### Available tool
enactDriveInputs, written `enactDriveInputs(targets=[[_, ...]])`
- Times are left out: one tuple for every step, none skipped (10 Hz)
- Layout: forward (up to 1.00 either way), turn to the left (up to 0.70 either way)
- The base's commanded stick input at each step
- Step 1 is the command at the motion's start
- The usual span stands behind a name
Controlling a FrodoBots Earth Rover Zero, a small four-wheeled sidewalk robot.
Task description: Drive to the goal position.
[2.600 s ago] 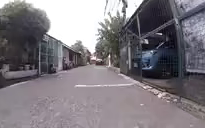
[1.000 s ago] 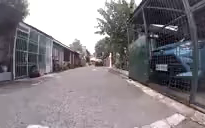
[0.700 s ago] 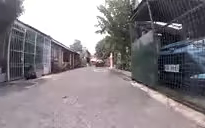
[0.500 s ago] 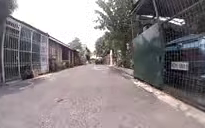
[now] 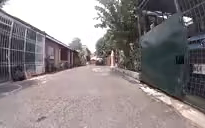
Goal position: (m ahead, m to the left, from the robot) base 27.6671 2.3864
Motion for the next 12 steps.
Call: enactDriveInputs(targets=[[1.0,0.0],[1.0,0.0],[1.0,0.0],[1.0,0.0],[1.0,0.0],[1.0,0.0],[1.0,0.0],[1.0,0.0],[1.0,0.0],[1.0,0.0],[1.0,0.0],[1.0,0.0]])
